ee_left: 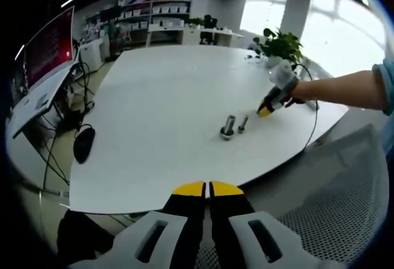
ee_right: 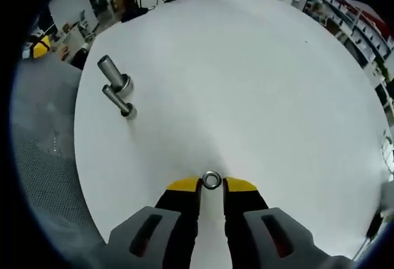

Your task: Place the washer onto the threaded stud by aligning its center hole with the stud, sliding it down to the base, and recovering from edge contact or off-axis alignment until the washer reaches the visible bottom stop.

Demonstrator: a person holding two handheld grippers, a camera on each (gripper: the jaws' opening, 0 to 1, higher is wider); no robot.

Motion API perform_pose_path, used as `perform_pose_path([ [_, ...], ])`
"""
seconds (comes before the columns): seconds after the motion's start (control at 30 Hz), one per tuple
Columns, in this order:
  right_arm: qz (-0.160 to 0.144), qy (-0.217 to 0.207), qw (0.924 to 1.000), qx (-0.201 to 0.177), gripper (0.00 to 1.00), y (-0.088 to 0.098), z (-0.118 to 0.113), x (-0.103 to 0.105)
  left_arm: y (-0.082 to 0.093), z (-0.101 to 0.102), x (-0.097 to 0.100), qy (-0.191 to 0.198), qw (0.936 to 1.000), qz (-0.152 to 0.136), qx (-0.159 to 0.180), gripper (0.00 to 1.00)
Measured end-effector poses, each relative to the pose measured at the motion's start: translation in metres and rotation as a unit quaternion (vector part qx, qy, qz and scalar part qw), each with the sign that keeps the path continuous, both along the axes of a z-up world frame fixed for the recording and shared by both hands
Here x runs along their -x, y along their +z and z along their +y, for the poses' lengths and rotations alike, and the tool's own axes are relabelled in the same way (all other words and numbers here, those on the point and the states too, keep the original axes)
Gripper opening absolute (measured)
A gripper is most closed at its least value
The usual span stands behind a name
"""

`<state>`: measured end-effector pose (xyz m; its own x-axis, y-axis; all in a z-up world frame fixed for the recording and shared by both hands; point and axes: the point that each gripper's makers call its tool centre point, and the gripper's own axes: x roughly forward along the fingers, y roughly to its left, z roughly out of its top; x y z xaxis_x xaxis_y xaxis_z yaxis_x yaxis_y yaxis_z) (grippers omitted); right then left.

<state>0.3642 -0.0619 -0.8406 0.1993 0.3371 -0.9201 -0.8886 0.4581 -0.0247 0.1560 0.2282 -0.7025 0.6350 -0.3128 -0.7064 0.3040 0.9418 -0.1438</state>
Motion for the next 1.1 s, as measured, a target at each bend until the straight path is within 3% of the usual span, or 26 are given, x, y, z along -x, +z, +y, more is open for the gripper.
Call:
perform_pose_path([
  [0.13,-0.005,0.004,1.0000,0.006,0.14,0.000,0.000,0.000,0.000,0.001,0.000,0.001,1.0000,0.001,-0.001,0.00],
  [0.27,-0.035,0.013,0.9992,0.014,0.14,0.000,0.001,0.003,0.000,0.000,0.000,0.000,1.0000,0.001,-0.001,0.00],
  [0.57,-0.043,0.003,0.9990,0.006,0.14,0.001,-0.001,0.018,0.001,-0.001,-0.001,-0.004,1.0000,-0.004,0.001,0.00],
  [0.77,-0.023,0.017,0.9995,0.010,0.14,0.001,0.002,0.041,0.002,-0.003,-0.002,-0.009,0.9999,-0.007,0.003,0.00],
  [1.1,0.012,0.077,0.9966,0.028,0.14,0.000,0.013,0.075,0.005,-0.005,-0.003,-0.016,0.9997,-0.017,0.006,0.00],
])
